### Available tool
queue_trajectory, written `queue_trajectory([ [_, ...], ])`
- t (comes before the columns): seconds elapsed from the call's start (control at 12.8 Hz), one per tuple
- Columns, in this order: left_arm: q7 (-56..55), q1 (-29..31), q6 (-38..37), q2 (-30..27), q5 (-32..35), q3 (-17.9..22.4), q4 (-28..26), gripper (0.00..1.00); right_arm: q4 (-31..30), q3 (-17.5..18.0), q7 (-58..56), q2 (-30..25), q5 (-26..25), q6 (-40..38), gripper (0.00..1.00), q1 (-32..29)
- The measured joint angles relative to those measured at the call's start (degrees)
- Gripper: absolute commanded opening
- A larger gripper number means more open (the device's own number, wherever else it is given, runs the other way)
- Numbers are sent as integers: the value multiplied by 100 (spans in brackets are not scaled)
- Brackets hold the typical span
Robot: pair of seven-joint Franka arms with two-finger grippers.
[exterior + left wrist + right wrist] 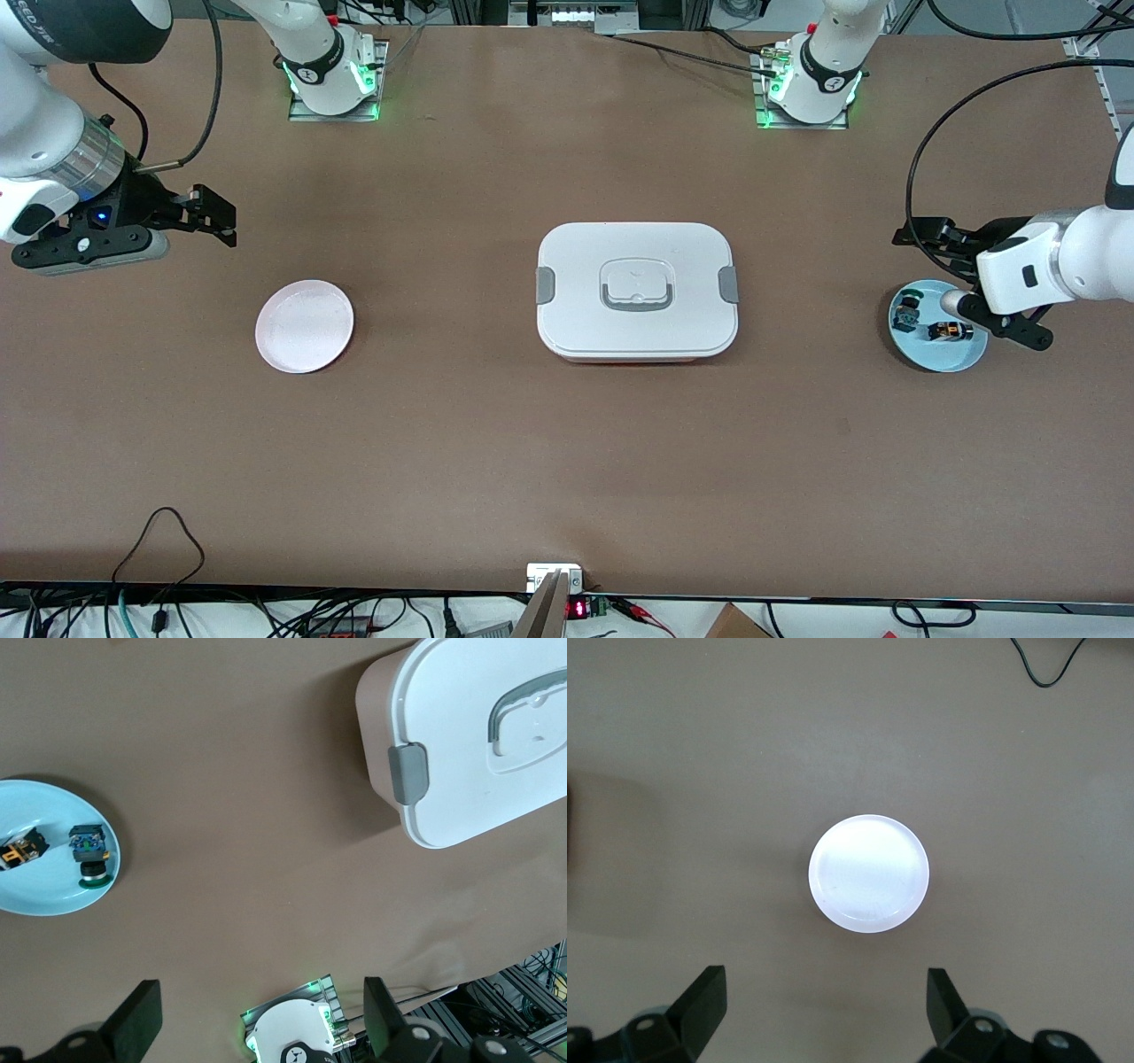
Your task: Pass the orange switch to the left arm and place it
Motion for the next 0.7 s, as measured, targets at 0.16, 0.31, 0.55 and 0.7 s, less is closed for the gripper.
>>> queue_trajectory([
  [0.16, -34, -456, -3, -290, -326, 734, 5, 100, 1, 1, 0, 0, 0, 0, 100, 1],
  [0.31, -82, -1261, -5, -637, -734, 1748, 4, 100, 3, -1, 0, 0, 0, 0, 100, 0],
  [0.55, -131, -2419, 369, -1132, -825, 3195, -141, 100, 3, -1, 0, 0, 0, 0, 100, 0],
  [0.7, -164, -2879, 966, -1563, -903, 3852, -593, 100, 4, -1, 0, 1, 0, 0, 100, 0],
])
